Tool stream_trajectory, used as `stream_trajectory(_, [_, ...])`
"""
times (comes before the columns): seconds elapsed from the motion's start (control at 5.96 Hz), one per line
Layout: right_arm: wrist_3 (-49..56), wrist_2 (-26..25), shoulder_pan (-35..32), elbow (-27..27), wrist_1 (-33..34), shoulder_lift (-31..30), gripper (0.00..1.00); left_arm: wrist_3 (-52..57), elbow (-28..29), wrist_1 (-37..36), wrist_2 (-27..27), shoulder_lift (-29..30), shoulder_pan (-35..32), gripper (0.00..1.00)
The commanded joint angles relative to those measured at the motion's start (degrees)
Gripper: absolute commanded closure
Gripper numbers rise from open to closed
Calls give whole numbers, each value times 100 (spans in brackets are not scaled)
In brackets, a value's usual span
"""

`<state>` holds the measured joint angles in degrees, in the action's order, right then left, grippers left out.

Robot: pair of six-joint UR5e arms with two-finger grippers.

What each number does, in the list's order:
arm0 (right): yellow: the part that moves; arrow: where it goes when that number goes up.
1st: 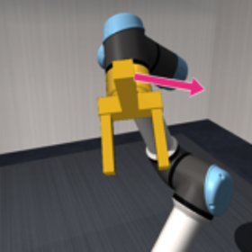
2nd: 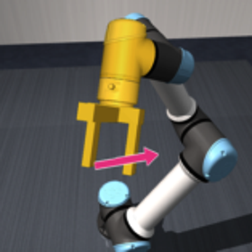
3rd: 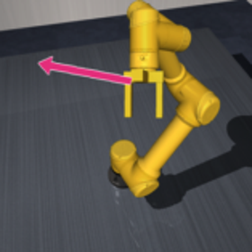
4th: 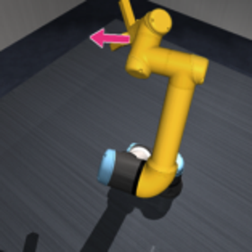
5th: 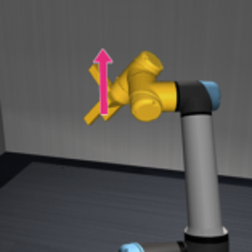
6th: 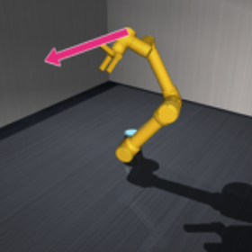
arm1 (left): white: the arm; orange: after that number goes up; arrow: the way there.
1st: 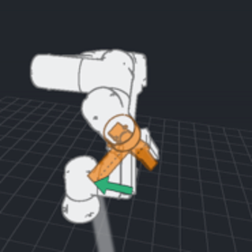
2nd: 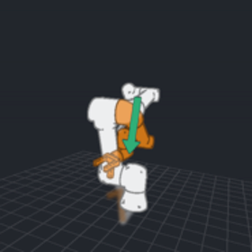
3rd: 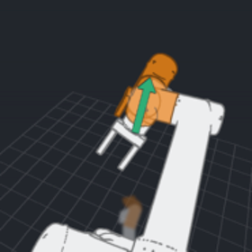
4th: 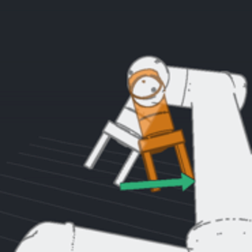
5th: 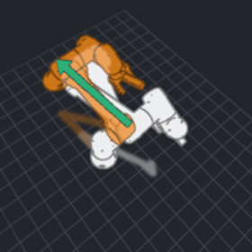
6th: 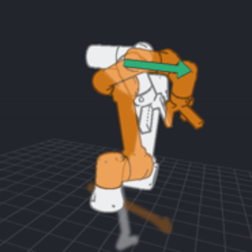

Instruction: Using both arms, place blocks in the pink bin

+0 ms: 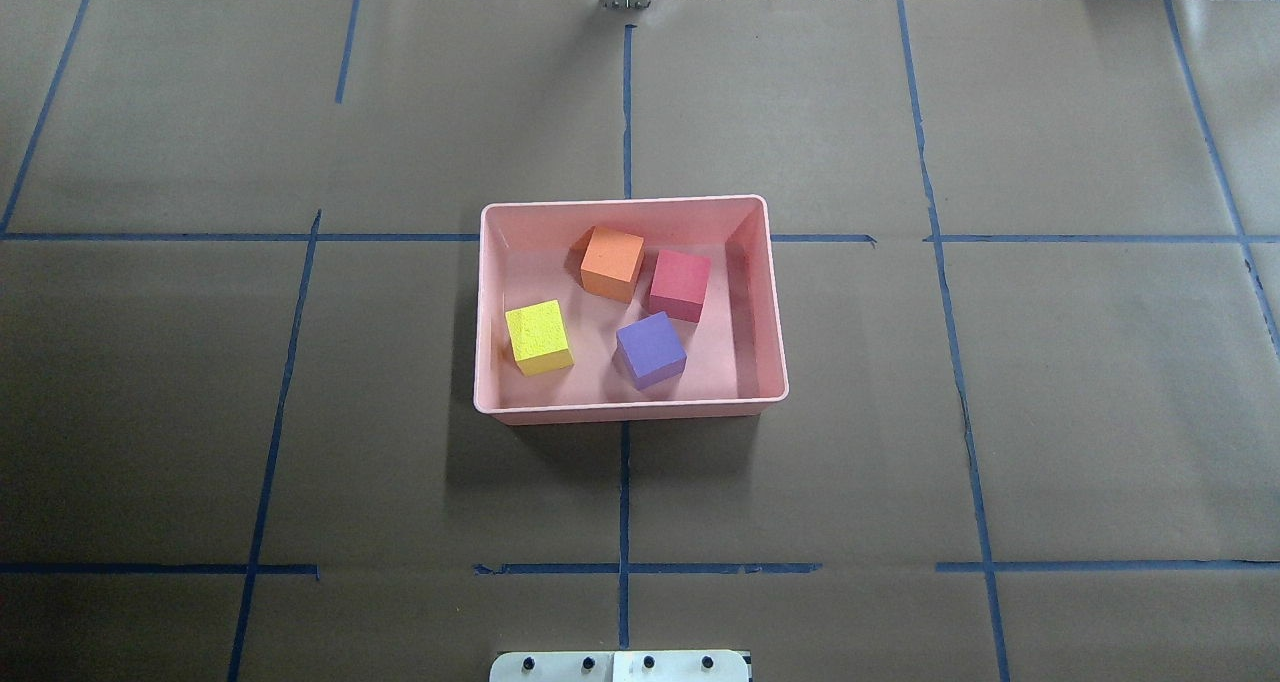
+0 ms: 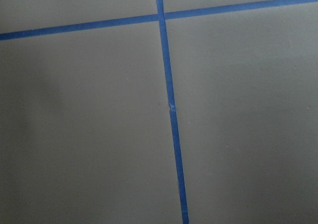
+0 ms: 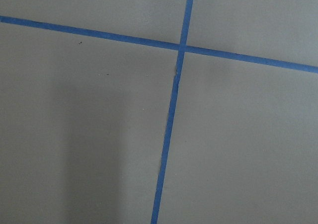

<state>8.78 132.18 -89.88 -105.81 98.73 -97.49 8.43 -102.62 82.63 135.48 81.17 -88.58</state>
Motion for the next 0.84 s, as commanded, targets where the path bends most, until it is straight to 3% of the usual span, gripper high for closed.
stream_trajectory(0.0, [0, 0, 58, -10, -2, 11, 0, 10, 5, -10, 22, -14, -1, 0])
stream_trajectory(0.67, [-8, 0, 58, -36, -2, 11, 0, 10, -21, -19, 13, -110, -1, 0])
